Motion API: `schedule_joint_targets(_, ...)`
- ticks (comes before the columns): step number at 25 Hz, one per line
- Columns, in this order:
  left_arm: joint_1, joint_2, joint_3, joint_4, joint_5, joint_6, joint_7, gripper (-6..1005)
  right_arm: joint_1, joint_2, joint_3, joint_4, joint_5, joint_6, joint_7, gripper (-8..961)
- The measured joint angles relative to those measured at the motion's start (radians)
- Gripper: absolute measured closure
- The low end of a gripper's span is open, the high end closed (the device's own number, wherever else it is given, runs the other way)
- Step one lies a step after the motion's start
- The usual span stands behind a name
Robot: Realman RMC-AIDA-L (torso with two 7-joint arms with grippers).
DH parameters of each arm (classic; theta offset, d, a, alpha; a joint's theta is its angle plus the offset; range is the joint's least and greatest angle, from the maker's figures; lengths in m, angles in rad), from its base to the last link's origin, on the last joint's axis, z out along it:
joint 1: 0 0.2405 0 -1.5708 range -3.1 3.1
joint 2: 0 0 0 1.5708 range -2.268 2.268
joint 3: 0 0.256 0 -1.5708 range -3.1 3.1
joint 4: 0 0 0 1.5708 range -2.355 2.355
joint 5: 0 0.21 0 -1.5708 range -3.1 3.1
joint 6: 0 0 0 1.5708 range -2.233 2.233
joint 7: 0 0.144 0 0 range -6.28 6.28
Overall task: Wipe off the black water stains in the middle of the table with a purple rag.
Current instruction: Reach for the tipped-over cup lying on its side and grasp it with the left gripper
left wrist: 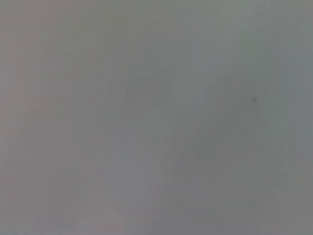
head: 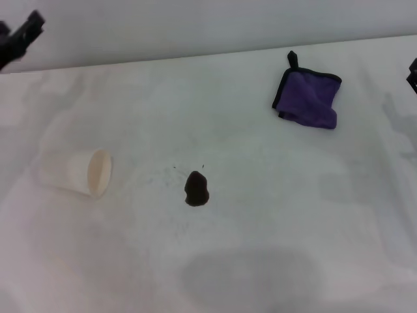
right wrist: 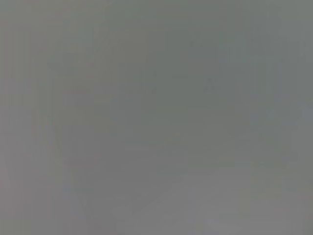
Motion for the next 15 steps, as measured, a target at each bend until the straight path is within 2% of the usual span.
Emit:
schedule_joint_targets(3, 0.003, 0.029, 0.114, 0.175, 0.163, -0.046, -0.309, 124, 0.004, 0.000, 0.000, -0.001, 0.000, 0.000, 0.000, 82)
schedule_joint_targets(6, 0.007, 0.084, 0.219, 0.290, 0.284, -0.010, -0.571, 124, 0.006, 0.000, 0.000, -0.003, 0.000, -0.001, 0.000, 82)
schedule_joint_targets(7, 0.007, 0.110, 0.264, 0.321, 0.322, 0.031, -0.640, 125, 0.006, 0.000, 0.000, -0.004, 0.000, -0.001, 0.000, 83)
schedule_joint_targets(11, 0.002, 0.203, 0.379, 0.440, 0.444, 0.212, -0.732, 126, 0.008, -0.002, -0.001, -0.014, -0.003, 0.007, 0.001, 83)
schedule_joint_targets(15, 0.007, 0.252, 0.375, 0.555, 0.597, 0.365, -0.767, 127, 0.009, -0.003, -0.002, -0.022, -0.005, 0.009, 0.002, 83)
